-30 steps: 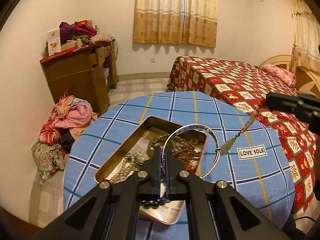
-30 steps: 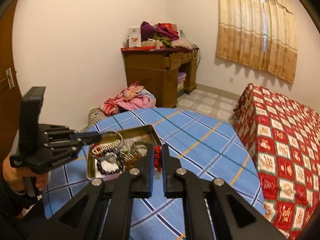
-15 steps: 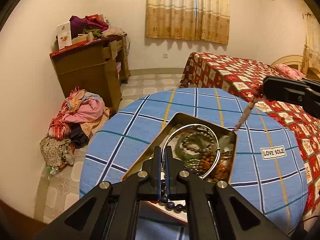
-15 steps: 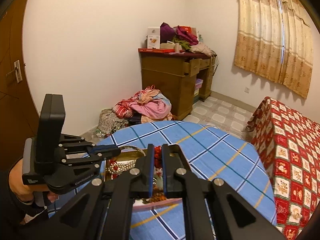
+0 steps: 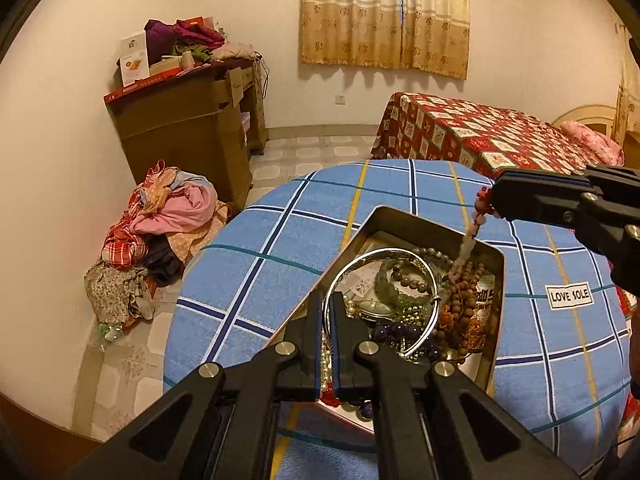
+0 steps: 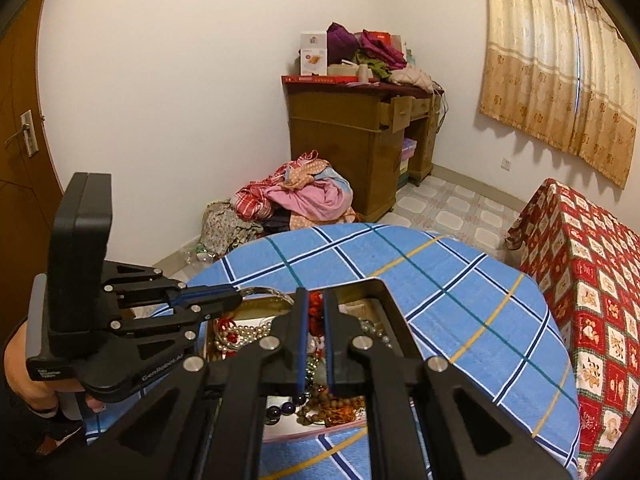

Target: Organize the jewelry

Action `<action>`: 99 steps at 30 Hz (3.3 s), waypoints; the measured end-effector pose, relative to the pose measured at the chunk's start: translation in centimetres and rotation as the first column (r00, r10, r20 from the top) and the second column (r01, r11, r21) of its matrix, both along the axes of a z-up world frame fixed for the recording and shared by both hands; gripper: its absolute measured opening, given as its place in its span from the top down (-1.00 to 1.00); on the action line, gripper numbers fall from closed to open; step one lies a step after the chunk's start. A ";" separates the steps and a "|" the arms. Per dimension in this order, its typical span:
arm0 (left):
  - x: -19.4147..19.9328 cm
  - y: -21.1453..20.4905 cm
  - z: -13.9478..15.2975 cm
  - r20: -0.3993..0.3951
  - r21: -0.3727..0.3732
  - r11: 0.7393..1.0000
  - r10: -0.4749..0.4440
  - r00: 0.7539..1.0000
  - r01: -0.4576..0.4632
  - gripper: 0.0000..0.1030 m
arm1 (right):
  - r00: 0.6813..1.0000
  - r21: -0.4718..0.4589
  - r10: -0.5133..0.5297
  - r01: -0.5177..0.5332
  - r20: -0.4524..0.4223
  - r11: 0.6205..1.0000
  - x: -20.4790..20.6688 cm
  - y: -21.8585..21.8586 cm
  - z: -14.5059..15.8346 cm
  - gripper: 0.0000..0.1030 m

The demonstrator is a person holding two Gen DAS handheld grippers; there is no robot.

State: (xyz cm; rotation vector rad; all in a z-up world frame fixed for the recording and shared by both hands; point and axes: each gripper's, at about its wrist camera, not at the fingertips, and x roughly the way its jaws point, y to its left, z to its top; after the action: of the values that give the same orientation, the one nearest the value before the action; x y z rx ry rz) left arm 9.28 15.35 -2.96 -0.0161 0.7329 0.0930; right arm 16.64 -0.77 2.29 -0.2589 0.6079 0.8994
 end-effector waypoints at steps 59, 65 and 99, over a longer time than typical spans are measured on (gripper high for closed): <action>-5.5 -2.5 -0.2 0.054 0.000 0.992 0.130 0.990 -0.130 -0.31 | 0.987 0.069 -0.145 0.150 -0.069 0.986 -2.9 -5.2 -3.1 -0.43; -5.4 -2.6 -0.2 0.054 0.000 0.993 0.121 0.991 -0.121 -0.31 | 0.987 0.066 -0.146 0.151 -0.070 0.986 -3.0 -5.3 -3.1 -0.46; -5.5 -4.1 0.0 0.071 0.006 0.991 0.136 0.988 -0.137 -0.56 | 0.980 0.092 -0.177 0.186 -0.094 0.978 -2.8 -7.0 -3.7 -0.51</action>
State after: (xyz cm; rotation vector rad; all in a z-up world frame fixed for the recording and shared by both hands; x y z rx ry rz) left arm 3.80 11.25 -2.94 -0.0594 0.6604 0.2259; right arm 13.86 -7.74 -1.38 -0.0733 0.6523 0.7642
